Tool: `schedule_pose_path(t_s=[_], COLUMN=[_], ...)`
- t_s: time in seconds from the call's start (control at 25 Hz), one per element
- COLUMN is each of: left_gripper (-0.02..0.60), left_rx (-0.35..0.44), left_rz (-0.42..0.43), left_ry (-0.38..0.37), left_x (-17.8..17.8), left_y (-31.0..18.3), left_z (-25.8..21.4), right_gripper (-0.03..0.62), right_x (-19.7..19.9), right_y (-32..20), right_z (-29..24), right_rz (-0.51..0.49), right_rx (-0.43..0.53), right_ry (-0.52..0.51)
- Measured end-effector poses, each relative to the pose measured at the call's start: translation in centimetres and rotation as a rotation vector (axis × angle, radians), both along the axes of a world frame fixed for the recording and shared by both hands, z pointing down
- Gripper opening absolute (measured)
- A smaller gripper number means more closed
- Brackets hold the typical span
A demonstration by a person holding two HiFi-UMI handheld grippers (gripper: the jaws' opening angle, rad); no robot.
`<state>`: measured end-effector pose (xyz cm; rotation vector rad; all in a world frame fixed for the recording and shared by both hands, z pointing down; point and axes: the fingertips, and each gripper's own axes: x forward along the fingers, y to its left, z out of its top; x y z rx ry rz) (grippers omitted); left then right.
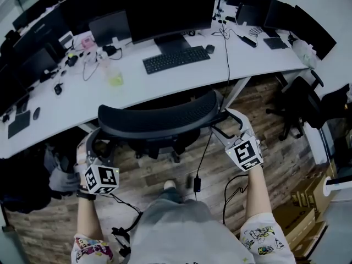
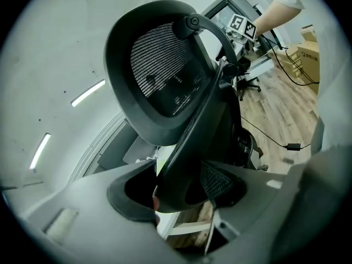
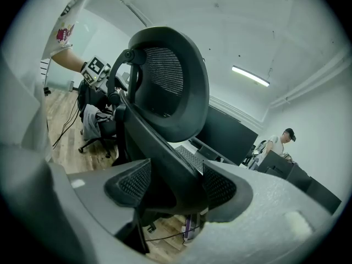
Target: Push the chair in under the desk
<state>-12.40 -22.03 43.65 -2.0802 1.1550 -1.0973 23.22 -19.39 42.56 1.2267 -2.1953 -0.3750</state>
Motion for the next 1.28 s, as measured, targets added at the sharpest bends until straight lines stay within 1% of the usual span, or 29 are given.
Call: schedule_pose_path(t_s=[0.16,0.36,0.8,1.12,1.28], left_gripper=[0.264,0.264,0.265,0.265,0.265], left_rx=[-0.006,-0.011,-0.032,-0.038,-0.044], left_rz=[-0.019,-0.062,-0.185,-0.238,-0.247], left_ry=[-0.004,-0.002,-0.006,-0.010,-0.013], left_x=[0.6,1.3,1.7,1.9,1.9], left_y=[-1.4,-3.0,-6.0,-8.0,-8.8], left_z=[0.1,0.1,0.2,0.0,0.3], right_gripper=[0.293,0.291,0.287,0.287,0.287], right_x=[0.5,1.2,1.8,1.9,1.8], right_y=[-2.6,-5.5,-10.7,-14.1,-15.1], right_z=[0.0,-0.1,-0.1,-0.4,-0.2], right_rz=[-0.030,-0.067,-0.154,-0.189,-0.193], right_rx=[-0.005,-0.015,-0.015,-0.014,-0.017], right_ry=[0.002,0.009,0.014,0.015,0.021])
